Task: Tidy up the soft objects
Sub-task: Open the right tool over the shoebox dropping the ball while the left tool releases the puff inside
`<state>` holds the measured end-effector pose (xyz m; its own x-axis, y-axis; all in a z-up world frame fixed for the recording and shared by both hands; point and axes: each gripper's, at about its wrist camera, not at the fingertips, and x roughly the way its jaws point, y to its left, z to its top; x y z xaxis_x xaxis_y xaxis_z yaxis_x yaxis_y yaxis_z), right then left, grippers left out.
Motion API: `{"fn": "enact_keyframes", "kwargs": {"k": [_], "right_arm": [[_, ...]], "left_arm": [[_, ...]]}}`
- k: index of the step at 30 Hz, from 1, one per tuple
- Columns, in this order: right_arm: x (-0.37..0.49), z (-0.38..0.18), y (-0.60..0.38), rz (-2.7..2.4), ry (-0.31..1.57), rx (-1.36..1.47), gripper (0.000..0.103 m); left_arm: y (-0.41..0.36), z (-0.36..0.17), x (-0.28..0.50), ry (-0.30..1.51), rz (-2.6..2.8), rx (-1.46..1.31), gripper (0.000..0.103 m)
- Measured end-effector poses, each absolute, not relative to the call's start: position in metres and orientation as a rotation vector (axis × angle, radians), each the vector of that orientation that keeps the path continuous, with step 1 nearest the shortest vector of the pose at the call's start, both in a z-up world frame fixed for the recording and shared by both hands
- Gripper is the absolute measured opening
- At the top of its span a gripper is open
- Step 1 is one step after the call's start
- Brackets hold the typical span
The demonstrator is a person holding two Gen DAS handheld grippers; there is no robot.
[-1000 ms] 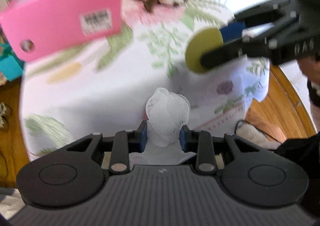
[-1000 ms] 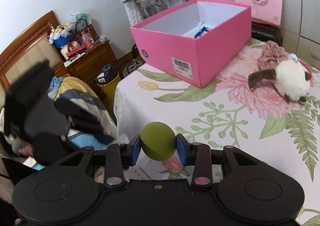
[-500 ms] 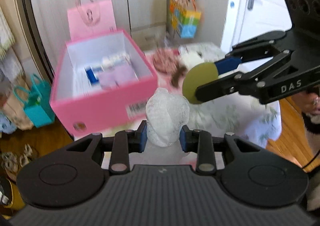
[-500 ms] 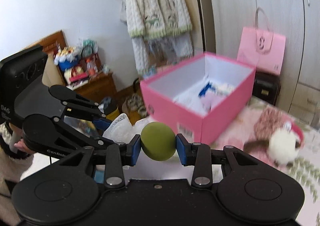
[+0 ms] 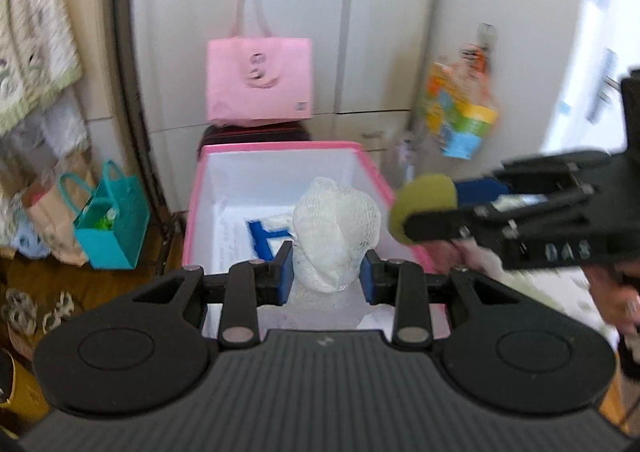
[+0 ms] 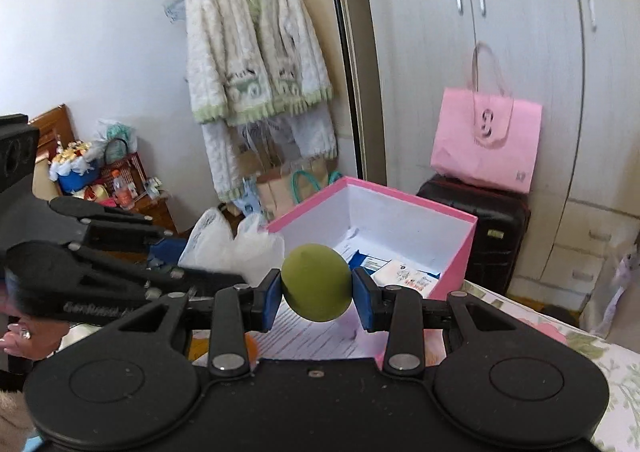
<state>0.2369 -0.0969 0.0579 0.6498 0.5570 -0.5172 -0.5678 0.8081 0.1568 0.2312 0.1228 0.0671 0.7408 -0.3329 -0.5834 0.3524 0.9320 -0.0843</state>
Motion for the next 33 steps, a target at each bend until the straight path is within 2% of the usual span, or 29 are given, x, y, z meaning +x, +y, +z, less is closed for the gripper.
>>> {"fn": "enact_keyframes", "kwargs": {"k": [7, 12, 15, 18, 21, 22, 23, 24, 33], "right_arm": [[0.328, 0.028, -0.080, 0.626, 0.703, -0.016, 0.043], [0.373, 0.006, -0.074, 0.623, 0.744, -0.035, 0.045], [0.386, -0.003, -0.067, 0.594, 0.734, -0.064, 0.046], [0.391, -0.007, -0.069, 0.576, 0.734, -0.050, 0.046], [0.385, -0.007, -0.075, 0.583, 0.727, -0.021, 0.048], [0.381, -0.005, -0.076, 0.574, 0.714, -0.030, 0.052], [0.379, -0.004, -0.077, 0.561, 0.701, -0.034, 0.059], [0.376, -0.002, -0.080, 0.550, 0.689, -0.031, 0.061], [0.304, 0.027, -0.090, 0.557, 0.629, -0.103, 0.062]], "left_arm": [[0.123, 0.041, 0.317, 0.712, -0.294, 0.008, 0.033], [0.112, 0.026, 0.349, 0.745, -0.267, 0.046, 0.033], [0.105, 0.021, 0.356, 0.737, -0.214, 0.098, 0.041], [0.110, 0.021, 0.356, 0.740, -0.224, 0.090, 0.042], [0.115, 0.023, 0.351, 0.731, -0.223, 0.075, 0.056], [0.116, 0.024, 0.347, 0.721, -0.216, 0.075, 0.059], [0.117, 0.026, 0.342, 0.710, -0.214, 0.074, 0.059], [0.119, 0.028, 0.340, 0.707, -0.213, 0.073, 0.059], [0.128, 0.061, 0.270, 0.675, -0.273, 0.044, 0.062]]}}
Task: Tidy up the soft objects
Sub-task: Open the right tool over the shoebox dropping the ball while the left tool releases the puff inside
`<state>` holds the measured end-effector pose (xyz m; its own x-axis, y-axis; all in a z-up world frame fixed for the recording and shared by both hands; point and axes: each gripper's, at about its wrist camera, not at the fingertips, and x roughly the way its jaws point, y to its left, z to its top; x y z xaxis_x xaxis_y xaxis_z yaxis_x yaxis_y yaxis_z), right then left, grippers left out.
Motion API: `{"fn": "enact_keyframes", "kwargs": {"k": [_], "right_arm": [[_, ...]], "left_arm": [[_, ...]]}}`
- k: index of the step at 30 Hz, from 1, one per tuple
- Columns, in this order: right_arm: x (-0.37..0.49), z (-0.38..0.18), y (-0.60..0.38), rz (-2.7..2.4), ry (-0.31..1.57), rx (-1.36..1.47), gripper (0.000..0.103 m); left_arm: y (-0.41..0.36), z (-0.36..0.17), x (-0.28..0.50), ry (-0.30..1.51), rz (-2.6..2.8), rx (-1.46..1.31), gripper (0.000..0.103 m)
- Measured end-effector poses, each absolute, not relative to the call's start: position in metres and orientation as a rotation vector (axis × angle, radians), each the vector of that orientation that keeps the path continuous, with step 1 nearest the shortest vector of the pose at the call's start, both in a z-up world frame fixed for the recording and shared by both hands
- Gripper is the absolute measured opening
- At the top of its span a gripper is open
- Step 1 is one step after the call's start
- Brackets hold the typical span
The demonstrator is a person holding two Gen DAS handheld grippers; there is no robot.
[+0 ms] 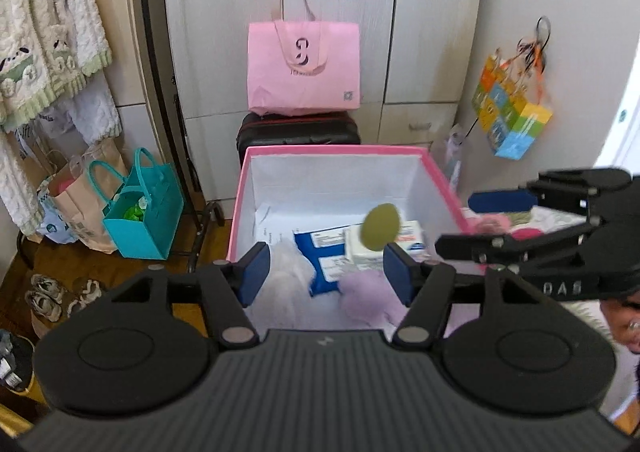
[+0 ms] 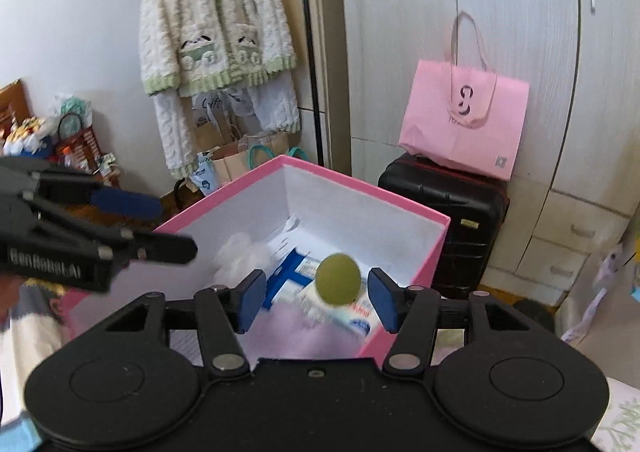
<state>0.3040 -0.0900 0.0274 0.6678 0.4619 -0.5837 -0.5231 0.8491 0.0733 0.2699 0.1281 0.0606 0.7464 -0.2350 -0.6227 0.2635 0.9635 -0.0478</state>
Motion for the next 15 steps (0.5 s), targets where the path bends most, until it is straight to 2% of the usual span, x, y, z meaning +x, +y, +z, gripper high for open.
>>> {"fn": "enact_keyframes", "kwargs": {"k": [7, 15], "right_arm": [[0.236, 0.052, -0.103, 0.555, 0.587, -0.156, 0.062], [0.168, 0.067, -0.128, 0.560, 0.587, -0.101, 0.062]], "left_arm": [[0.116, 0.092, 0.200, 0.593, -0.329, 0.106, 0.065], [0.097, 0.097, 0.134, 0.549, -0.397, 0.184, 0.065]]}}
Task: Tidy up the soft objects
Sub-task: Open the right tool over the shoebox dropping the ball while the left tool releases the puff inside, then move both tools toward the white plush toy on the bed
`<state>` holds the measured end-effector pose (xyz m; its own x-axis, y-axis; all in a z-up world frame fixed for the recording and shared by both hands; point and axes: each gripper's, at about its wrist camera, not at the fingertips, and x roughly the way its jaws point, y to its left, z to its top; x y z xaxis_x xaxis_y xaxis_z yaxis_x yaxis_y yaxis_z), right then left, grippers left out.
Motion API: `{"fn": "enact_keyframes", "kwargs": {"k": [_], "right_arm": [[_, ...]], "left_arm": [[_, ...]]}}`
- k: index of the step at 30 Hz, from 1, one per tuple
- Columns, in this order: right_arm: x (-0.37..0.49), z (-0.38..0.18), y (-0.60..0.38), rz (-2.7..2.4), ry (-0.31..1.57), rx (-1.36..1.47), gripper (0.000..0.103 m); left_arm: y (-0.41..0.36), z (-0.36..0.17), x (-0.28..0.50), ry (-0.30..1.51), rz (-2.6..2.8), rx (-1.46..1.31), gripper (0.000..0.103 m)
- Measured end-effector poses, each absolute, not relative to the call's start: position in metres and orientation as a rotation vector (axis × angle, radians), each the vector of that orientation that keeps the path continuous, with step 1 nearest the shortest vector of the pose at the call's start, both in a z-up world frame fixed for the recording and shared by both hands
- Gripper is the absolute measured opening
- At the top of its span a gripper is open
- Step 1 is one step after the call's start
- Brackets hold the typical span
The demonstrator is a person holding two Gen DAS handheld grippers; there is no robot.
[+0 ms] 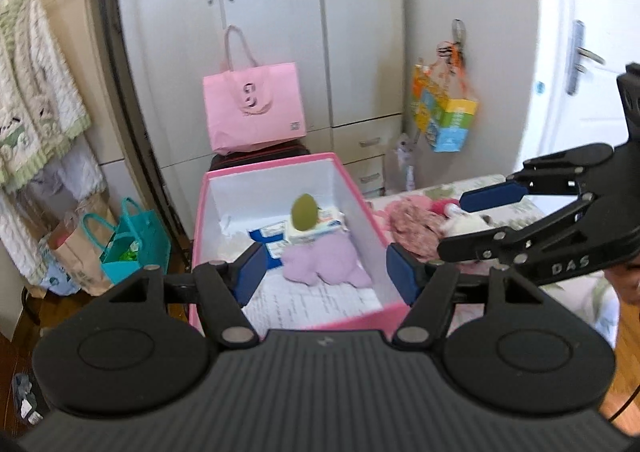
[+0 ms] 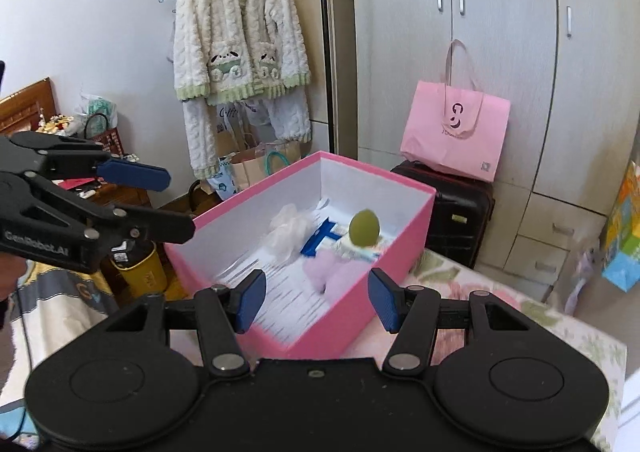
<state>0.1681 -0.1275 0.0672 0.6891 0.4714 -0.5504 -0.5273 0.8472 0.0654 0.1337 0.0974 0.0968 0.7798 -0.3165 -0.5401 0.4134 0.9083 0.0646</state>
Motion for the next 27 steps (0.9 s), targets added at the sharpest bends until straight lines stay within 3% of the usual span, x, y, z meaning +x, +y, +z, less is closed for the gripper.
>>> {"fn": "enact_keyframes", "kwargs": {"k": [13, 16, 27], "right_arm": [[0.082, 0.069, -0.172, 0.515, 0.574, -0.085, 0.064], [0.068, 0.064, -0.183, 0.500, 0.582, -0.096, 0.065], [0.065, 0.009, -0.232, 0.475, 0.611, -0.055, 0.070]], "left_arm": [[0.061, 0.079, 0.091, 0.623, -0.552, 0.236, 0.069], [0.052, 0.069, 0.088, 0.654, -0.578, 0.257, 0.074], [0.011, 0.024, 0.102, 0.683, -0.668, 0.239, 0.075]]}}
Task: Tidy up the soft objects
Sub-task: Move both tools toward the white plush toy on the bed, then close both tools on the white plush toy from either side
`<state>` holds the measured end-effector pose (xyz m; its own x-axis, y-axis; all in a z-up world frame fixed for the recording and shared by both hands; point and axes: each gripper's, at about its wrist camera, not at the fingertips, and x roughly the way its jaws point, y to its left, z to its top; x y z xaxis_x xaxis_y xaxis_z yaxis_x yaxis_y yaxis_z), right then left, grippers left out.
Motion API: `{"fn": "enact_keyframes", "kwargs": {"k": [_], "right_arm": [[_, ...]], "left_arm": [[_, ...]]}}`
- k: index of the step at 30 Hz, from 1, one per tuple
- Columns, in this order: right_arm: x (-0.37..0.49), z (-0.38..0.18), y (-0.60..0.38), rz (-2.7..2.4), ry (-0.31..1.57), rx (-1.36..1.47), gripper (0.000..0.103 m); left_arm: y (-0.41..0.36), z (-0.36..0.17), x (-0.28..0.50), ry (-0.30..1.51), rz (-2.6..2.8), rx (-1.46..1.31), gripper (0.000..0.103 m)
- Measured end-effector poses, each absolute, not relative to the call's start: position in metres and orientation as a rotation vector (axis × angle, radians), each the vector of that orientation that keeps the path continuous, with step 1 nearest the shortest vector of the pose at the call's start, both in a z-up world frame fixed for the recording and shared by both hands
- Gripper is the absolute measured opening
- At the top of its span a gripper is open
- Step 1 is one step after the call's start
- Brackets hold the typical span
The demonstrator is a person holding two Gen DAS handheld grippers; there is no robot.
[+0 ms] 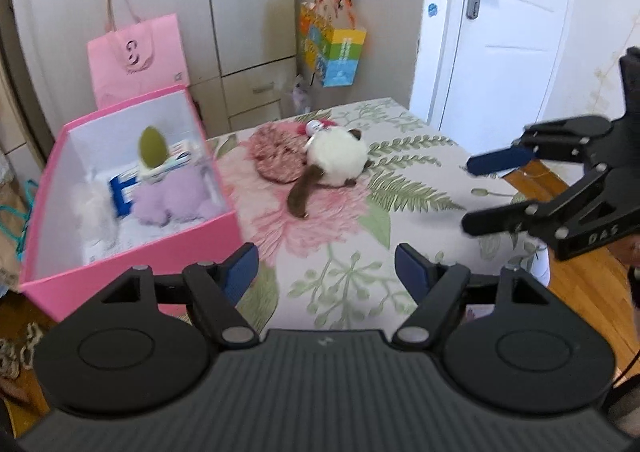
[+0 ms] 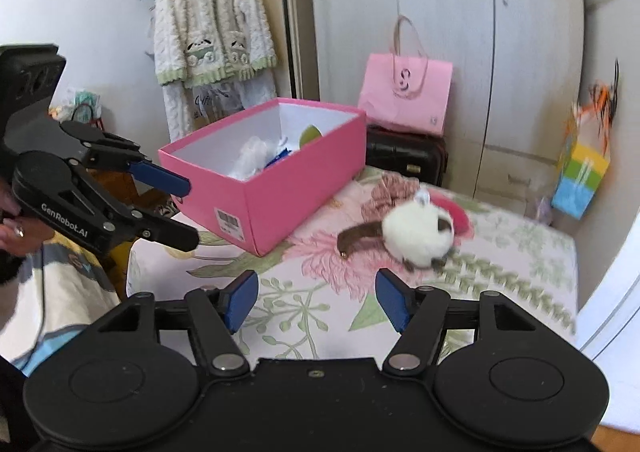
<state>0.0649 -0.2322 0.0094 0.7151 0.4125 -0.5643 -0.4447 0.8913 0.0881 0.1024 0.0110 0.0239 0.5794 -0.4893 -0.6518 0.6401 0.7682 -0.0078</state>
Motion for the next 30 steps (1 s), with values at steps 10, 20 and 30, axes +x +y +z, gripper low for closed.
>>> {"fn": "enact_keyframes", "kwargs": {"k": [10, 20, 30], "right_arm": [[0.111, -0.044, -0.254, 0.397, 0.506, -0.067, 0.073], [0.183, -0.073, -0.262, 0.403, 0.524, -0.083, 0.087], [0.238, -0.092, -0.270, 0.421, 0.639, 0.033, 0.086]], "left_arm": [[-0.049, 0.006, 0.154, 0.626, -0.680, 0.201, 0.082], [-0.098, -0.036, 0.217, 0.681, -0.646, 0.059, 0.085], [-0.104, -0.061, 0.256, 0.709, -0.593, -0.023, 0.077]]}}
